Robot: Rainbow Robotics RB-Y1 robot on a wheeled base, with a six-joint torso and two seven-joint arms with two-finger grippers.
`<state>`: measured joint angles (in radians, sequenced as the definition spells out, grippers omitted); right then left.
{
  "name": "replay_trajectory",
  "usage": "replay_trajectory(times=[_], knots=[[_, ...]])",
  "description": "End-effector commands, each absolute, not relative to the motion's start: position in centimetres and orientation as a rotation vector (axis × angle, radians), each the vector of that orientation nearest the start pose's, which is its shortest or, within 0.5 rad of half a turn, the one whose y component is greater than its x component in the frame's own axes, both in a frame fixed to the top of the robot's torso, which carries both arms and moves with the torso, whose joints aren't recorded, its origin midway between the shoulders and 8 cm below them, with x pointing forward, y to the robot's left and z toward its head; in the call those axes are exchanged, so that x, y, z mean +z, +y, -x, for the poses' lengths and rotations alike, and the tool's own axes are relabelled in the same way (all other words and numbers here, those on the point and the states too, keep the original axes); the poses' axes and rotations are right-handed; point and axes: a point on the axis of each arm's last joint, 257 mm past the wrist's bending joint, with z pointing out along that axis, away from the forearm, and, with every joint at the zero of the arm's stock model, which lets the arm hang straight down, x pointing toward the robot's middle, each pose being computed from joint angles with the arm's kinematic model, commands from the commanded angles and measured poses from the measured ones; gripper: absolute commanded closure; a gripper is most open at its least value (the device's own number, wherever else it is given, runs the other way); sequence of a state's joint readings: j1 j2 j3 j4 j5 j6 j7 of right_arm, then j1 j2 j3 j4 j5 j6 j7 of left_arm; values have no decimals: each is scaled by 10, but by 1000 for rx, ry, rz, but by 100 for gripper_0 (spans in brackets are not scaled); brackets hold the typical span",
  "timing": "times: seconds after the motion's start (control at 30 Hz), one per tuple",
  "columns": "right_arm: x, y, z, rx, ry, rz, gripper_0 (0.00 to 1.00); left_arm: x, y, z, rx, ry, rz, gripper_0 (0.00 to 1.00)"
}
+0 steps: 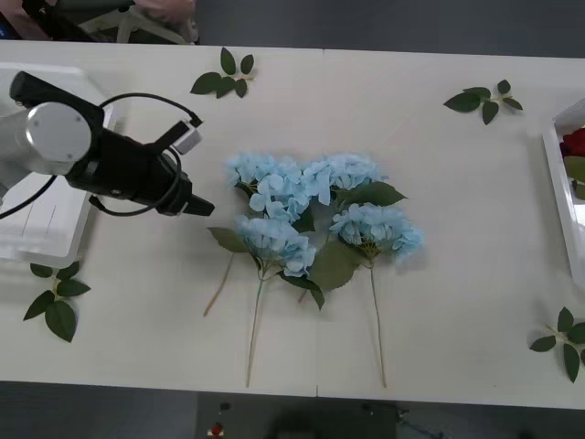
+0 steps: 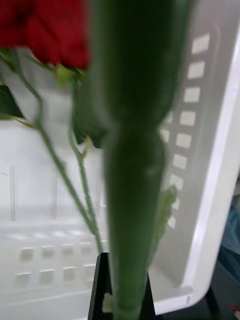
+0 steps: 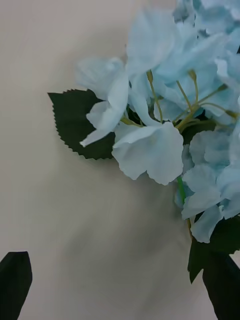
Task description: Put the red flowers into the right box and the blue flowers into the left box
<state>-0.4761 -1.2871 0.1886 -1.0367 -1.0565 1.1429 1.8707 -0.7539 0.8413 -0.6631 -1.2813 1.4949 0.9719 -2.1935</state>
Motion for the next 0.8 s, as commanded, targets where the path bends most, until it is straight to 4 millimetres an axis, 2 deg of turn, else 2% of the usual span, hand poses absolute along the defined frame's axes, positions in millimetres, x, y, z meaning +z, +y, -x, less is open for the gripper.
replay_trajectory(times=[0.03,0.13,0.33,0.47,0.5,0.53,0.57,0.6,0.67,0.73,0.8], knots=[[-182,-682,-449,-552,2623,-36,100,-246,141,-547,-338,2195,-1222,0],[-197,-696,-450,-606,2601,-64,100,-254,124,-552,-312,2195,-1256,0],[-215,-705,-448,-623,2593,-123,100,-269,99,-550,-342,2215,-1256,0],[-223,-710,-445,-648,2595,-124,100,-274,95,-551,-308,2210,-1279,0],[-226,-711,-444,-653,2593,-123,97,-276,97,-552,-286,2211,-1288,0],[-229,-713,-445,-656,2583,-121,80,-278,97,-553,-265,2213,-1301,17],[-231,-713,-445,-655,2580,-122,69,-280,99,-553,-252,2216,-1306,26],[-233,-713,-447,-645,2566,-126,50,-282,101,-553,-234,2223,-1316,41],[-239,-714,-447,-622,2552,-153,29,-286,107,-553,-206,2237,-1327,54],[-241,-711,-449,-591,2543,-166,20,-289,109,-552,-194,2250,-1332,70],[-244,-705,-452,-553,2543,-177,17,-290,110,-551,-194,2259,-1331,72]])
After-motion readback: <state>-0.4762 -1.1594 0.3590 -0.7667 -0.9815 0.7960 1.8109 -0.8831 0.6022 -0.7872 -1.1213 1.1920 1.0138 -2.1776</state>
